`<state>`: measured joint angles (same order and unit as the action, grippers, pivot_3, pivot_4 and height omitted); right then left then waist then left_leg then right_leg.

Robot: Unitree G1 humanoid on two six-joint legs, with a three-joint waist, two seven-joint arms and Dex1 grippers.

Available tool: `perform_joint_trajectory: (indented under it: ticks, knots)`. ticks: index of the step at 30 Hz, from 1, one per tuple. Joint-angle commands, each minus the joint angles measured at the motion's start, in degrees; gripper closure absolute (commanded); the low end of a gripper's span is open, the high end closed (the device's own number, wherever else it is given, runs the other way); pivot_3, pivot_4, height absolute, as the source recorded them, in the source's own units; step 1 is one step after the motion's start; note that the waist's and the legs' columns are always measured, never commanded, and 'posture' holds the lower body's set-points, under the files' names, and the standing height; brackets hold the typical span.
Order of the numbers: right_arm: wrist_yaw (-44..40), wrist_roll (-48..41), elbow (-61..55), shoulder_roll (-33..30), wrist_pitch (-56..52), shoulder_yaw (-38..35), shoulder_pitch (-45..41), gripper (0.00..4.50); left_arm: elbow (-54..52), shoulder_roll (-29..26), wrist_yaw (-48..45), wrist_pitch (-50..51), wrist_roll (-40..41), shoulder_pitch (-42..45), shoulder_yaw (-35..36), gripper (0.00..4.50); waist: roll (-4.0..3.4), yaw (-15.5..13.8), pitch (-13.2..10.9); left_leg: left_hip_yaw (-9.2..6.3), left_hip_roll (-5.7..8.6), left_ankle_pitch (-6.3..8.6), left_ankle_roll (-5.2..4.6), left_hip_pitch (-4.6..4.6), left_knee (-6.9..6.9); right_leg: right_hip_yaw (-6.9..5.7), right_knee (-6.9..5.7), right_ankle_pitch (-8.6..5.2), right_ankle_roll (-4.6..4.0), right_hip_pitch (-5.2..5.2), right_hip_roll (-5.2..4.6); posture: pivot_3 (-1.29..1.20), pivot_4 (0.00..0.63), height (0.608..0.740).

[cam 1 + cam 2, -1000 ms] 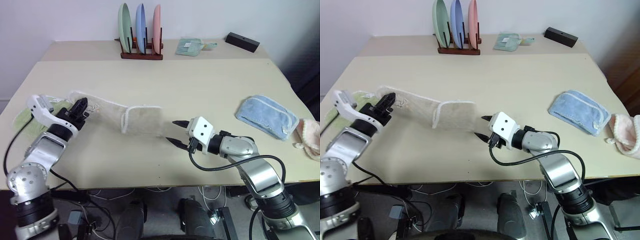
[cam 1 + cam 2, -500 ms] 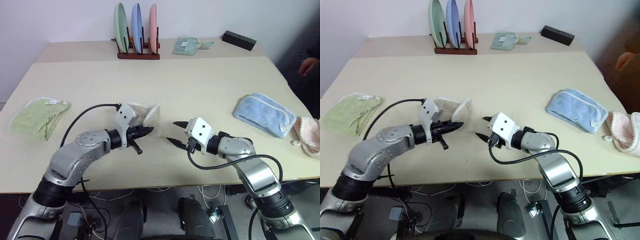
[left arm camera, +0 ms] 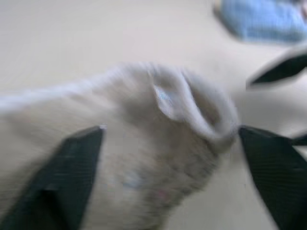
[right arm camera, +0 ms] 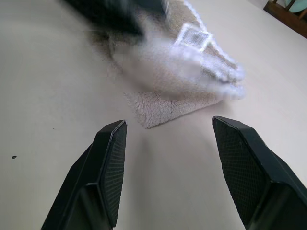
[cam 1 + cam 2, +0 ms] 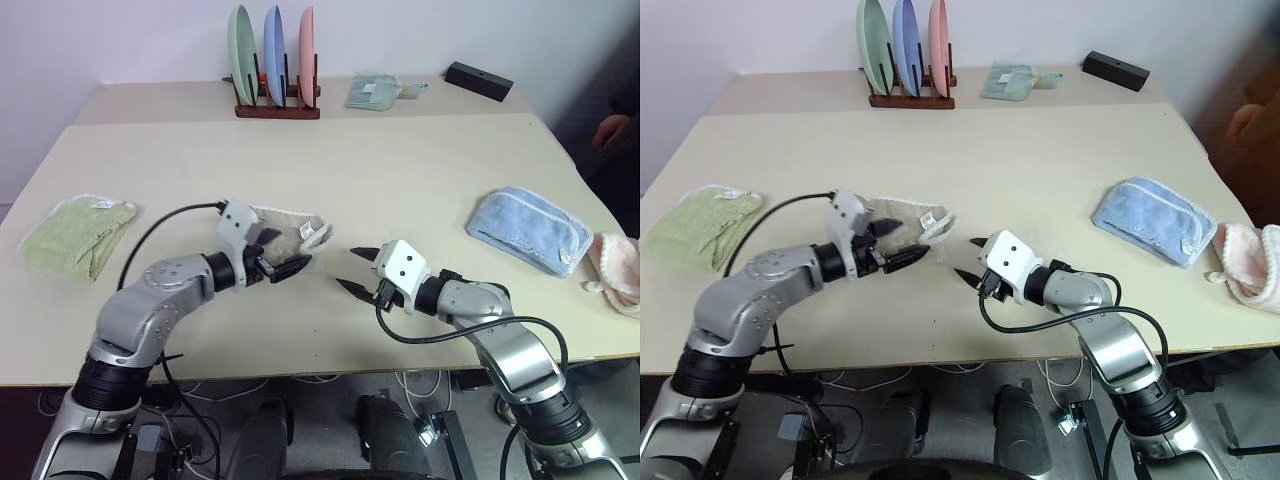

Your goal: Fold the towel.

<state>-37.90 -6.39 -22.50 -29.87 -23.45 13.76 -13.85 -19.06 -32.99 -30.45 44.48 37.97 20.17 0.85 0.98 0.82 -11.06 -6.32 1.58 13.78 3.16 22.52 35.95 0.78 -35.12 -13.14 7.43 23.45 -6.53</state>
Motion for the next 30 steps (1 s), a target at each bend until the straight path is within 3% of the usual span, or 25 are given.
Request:
perform_joint_trajectory:
  ticks: [1, 3, 7, 9, 14, 20, 25, 30]
  knots:
    - [2.0, -1.2, -1.2, 1.2, -1.1, -4.0, -3.1, 1.87, -1.6, -0.9, 0.5, 1.0, 6.5, -1.4, 12.1, 0.29, -0.01, 0.2, 0.0, 0.00, 0.00, 0.00, 0.00, 0.00, 0.00, 0.00, -0.01, 0.02, 0.02, 0.02, 0.00, 0.00, 0.150, 0.740]
    - [2.6, -2.2, -0.2, 2.3, -2.4, -5.0, -5.5, 2.50, -0.6, -1.6, 1.4, 0.3, 5.7, -1.5, 14.7, 1.08, -0.01, 0.2, 0.0, -0.01, -0.03, 0.00, 0.00, -0.02, -0.01, 0.00, -0.05, 0.03, 0.04, 0.03, 0.02, 0.00, 0.150, 0.740]
    - [3.6, -3.1, 3.3, 5.7, -5.0, -4.9, -11.7, 4.49, 1.1, -1.8, 2.8, -0.9, 2.4, -0.5, 14.1, 3.08, -0.01, -0.1, 0.0, -0.01, -0.02, 0.00, 0.00, -0.03, 0.01, -0.01, -0.05, 0.03, 0.04, -0.01, 0.03, 0.00, 0.150, 0.740]
    - [4.2, -2.7, 5.9, 7.8, -5.5, -3.8, -14.9, 4.50, 1.4, -1.4, 2.8, -1.8, 0.5, 0.1, 11.9, 4.07, -0.01, -0.1, 0.0, -0.02, -0.01, 0.00, 0.01, -0.02, 0.02, -0.01, -0.04, 0.05, 0.06, -0.01, 0.03, 0.00, 0.150, 0.740]
    - [5.0, -1.1, 15.2, 15.1, -7.0, 1.3, -22.5, 4.50, 6.9, 2.7, 3.9, -7.1, -7.4, 2.6, 4.9, 4.07, -0.01, 0.1, 0.0, -0.02, -0.01, -0.02, 0.03, -0.02, 0.01, -0.01, -0.06, 0.11, 0.12, 0.02, 0.04, 0.00, 0.150, 0.740]
    - [6.9, 3.0, 28.6, 21.0, -4.4, 7.0, -22.1, 4.50, 15.9, 6.2, 2.8, -13.3, -13.3, 0.7, 1.7, 4.07, -0.03, 0.4, 0.0, -0.01, -0.01, -0.03, 0.04, -0.04, -0.09, 0.00, -0.12, 0.13, 0.15, 0.12, 0.06, 0.00, 0.150, 0.740]
    - [9.1, 5.8, 35.6, 21.3, -1.1, 7.0, -19.4, 4.50, 20.5, 7.9, 1.3, -17.9, -16.4, -2.0, 0.7, 4.07, -0.01, 0.2, 0.0, 0.00, 0.00, -0.03, 0.05, -0.02, -0.10, 0.02, -0.12, 0.13, 0.15, 0.13, 0.05, 0.00, 0.150, 0.740]
    - [9.0, 5.5, 34.3, 20.4, 2.5, 5.0, -17.8, 4.50, 22.2, 9.4, 0.6, -21.5, -15.9, -3.0, 2.9, 4.07, -0.07, 0.2, 0.1, -0.01, -0.01, -0.03, 0.05, -0.13, -0.06, 0.00, -0.13, 0.13, 0.15, -0.01, 0.05, 0.00, 0.150, 0.740]
